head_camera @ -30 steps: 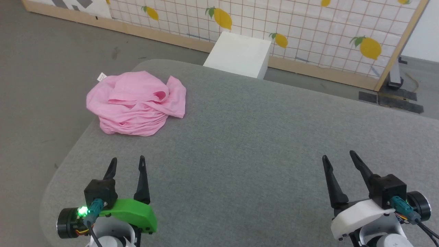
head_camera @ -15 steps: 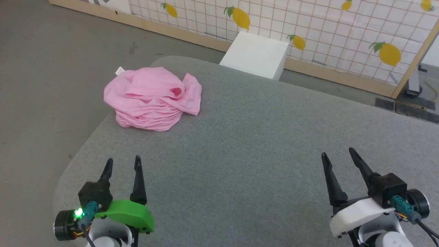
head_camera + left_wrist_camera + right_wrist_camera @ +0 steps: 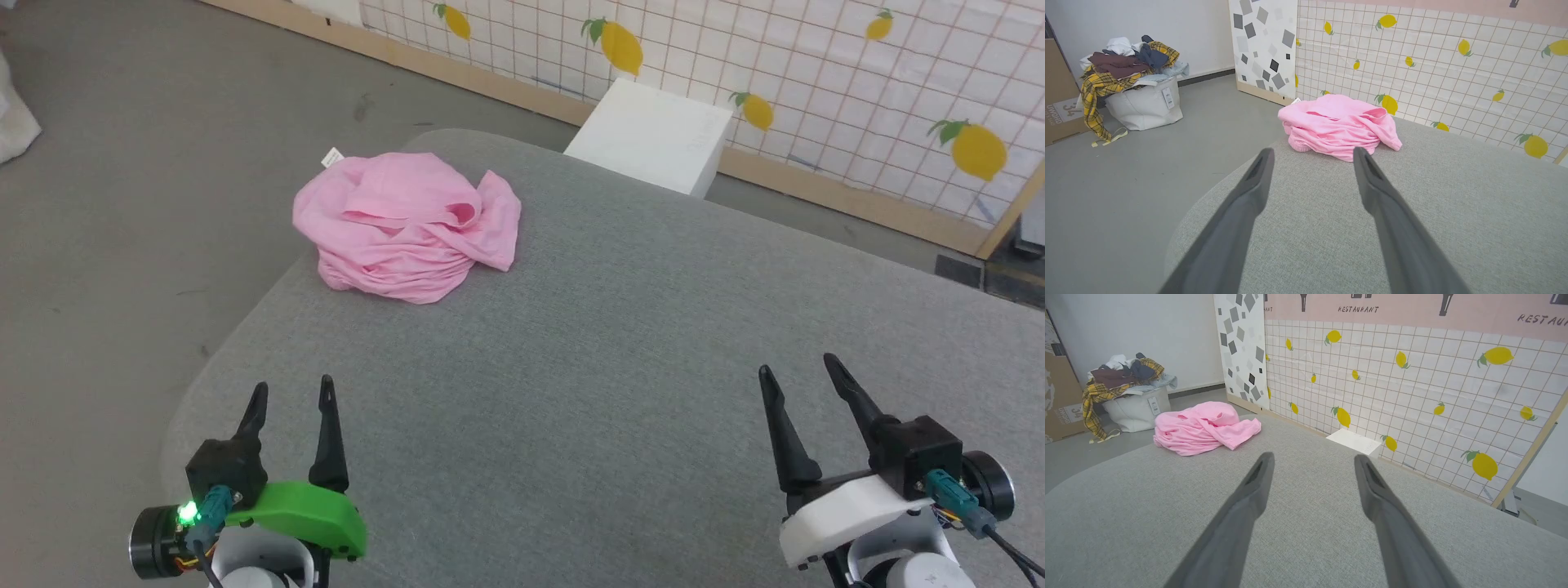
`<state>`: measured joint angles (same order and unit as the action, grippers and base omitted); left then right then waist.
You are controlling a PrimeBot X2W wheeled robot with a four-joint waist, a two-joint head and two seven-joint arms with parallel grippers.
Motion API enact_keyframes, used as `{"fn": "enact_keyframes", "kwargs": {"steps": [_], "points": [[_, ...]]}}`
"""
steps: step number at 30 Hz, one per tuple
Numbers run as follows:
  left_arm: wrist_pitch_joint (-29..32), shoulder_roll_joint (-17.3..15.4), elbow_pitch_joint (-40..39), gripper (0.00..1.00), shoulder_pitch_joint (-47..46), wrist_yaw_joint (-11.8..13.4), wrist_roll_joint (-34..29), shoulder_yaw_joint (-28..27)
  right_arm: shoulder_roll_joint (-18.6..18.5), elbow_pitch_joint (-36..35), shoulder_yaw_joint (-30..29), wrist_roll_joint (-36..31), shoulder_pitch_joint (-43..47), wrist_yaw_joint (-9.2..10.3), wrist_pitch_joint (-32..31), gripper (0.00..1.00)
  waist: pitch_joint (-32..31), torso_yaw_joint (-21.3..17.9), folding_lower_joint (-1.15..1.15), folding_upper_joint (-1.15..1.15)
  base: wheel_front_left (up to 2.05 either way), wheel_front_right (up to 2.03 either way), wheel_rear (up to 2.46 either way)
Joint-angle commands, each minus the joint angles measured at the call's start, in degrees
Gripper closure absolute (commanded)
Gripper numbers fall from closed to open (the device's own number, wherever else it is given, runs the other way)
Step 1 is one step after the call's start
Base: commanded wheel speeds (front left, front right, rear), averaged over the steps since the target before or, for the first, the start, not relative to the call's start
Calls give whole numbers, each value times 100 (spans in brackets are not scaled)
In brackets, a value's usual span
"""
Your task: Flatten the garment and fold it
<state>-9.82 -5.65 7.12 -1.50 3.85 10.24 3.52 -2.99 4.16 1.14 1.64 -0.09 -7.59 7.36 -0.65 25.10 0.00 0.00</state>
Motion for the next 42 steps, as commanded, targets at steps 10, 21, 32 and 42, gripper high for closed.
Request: {"fn": "enact_keyframes", "kwargs": {"steps": [10, 21, 32, 42], "points": [[-174, -107, 131, 0, -66, 97, 247, 53, 8, 98, 42, 81, -133, 8, 148, 0, -20, 301, 0, 0, 0, 0, 0], [-304, -148, 190, 0, -107, 183, 429, 90, 10, 128, 56, 104, -176, 8, 240, 0, 27, 557, 0, 0, 0, 0, 0], [-458, -193, 312, 0, -162, 267, 627, 174, 11, 189, 23, 142, -242, 9, 353, 0, 54, 911, 0, 0, 0, 0, 0], [-518, -197, 272, 0, -169, 340, 711, 148, 12, 159, 35, 153, -282, 10, 393, 0, 174, 994, 0, 0, 0, 0, 0]]}}
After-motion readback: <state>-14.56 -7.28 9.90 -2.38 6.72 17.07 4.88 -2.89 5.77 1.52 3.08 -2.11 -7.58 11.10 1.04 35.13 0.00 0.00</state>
